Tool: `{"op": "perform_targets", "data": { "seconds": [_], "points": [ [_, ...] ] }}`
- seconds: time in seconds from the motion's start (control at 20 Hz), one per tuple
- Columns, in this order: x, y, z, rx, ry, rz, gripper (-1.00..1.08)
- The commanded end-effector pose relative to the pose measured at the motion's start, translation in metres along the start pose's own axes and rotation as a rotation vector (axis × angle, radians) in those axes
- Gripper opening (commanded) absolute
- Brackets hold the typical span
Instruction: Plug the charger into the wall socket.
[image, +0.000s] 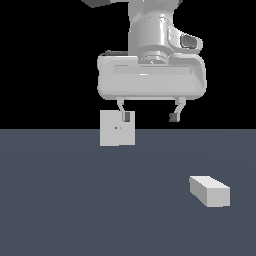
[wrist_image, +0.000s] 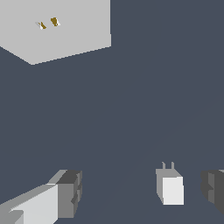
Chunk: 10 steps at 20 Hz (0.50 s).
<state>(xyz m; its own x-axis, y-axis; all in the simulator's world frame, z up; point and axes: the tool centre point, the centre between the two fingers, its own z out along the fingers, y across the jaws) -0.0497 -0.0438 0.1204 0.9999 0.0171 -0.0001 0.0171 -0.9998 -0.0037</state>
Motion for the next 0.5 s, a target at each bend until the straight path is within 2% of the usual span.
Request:
{"op": "perform_targets", "data": {
  "seconds": [0.0,0.45],
  "points": [
    [-0.016,0.014,0.012,-0.001,0.003,-0.008,1.00],
    [-0.057,0.054,0.046,-0.004,0.015,-0.032,1.00]
  ]
}}
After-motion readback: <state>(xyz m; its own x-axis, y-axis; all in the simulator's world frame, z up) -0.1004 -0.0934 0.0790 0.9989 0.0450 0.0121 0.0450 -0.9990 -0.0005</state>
